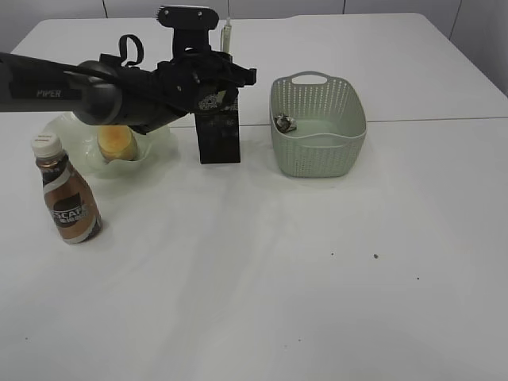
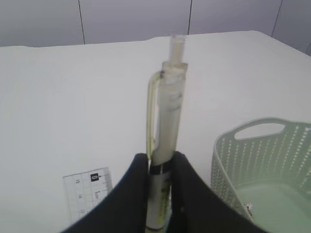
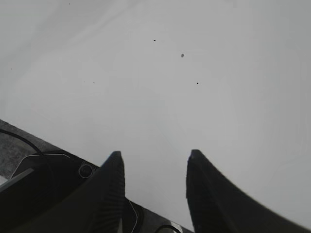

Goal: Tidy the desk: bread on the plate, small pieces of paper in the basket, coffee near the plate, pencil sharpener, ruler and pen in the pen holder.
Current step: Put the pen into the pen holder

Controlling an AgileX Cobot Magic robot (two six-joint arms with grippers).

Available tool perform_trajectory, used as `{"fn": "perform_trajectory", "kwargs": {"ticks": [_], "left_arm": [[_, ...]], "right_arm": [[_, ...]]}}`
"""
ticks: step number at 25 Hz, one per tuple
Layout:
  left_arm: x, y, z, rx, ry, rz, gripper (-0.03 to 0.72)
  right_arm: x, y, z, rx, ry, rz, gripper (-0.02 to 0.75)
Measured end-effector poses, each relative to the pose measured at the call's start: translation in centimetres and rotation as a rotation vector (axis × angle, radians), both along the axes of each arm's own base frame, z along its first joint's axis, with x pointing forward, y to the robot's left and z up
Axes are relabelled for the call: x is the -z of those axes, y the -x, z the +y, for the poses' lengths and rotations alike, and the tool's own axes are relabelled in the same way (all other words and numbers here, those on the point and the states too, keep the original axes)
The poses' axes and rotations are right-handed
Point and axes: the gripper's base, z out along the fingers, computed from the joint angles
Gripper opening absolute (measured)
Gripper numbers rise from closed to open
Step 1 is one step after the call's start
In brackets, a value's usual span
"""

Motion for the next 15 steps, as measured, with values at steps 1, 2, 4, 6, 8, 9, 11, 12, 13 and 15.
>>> {"fn": "perform_trajectory", "kwargs": {"ticks": [1, 2, 4, 6, 8, 9, 11, 12, 13, 15], "left_arm": [[0.1, 0.01, -0.01, 0.001, 0.002, 0.008, 0.085], [0.17, 0.03, -0.03, 0.003, 0.004, 0.016, 0.1], [0.26, 0.06, -0.07, 0.006, 0.006, 0.027, 0.145], [0.36, 0.06, -0.08, 0.007, 0.006, 0.03, 0.211], [0.36, 0.06, -0.08, 0.007, 0.006, 0.03, 0.268], [0.36, 0.06, -0.08, 0.007, 0.006, 0.03, 0.284], [0.37, 0.05, -0.06, 0.004, 0.011, 0.033, 0.296], [0.37, 0.05, -0.05, 0.002, 0.014, 0.035, 0.299], [0.39, 0.06, -0.05, 0.002, 0.015, 0.037, 0.301], [0.5, 0.1, -0.1, 0.007, 0.017, 0.051, 0.303]], "right_arm": [[0.0, 0.0, 0.0, 0.0, 0.0, 0.0, 0.312], [0.0, 0.0, 0.0, 0.0, 0.0, 0.0, 0.312], [0.0, 0.0, 0.0, 0.0, 0.0, 0.0, 0.312], [0.0, 0.0, 0.0, 0.0, 0.0, 0.0, 0.312], [0.0, 0.0, 0.0, 0.0, 0.0, 0.0, 0.312], [0.0, 0.0, 0.0, 0.0, 0.0, 0.0, 0.312], [0.0, 0.0, 0.0, 0.0, 0.0, 0.0, 0.312], [0.0, 0.0, 0.0, 0.0, 0.0, 0.0, 0.312], [0.0, 0.0, 0.0, 0.0, 0.0, 0.0, 0.312], [0.0, 0.0, 0.0, 0.0, 0.0, 0.0, 0.312]]}}
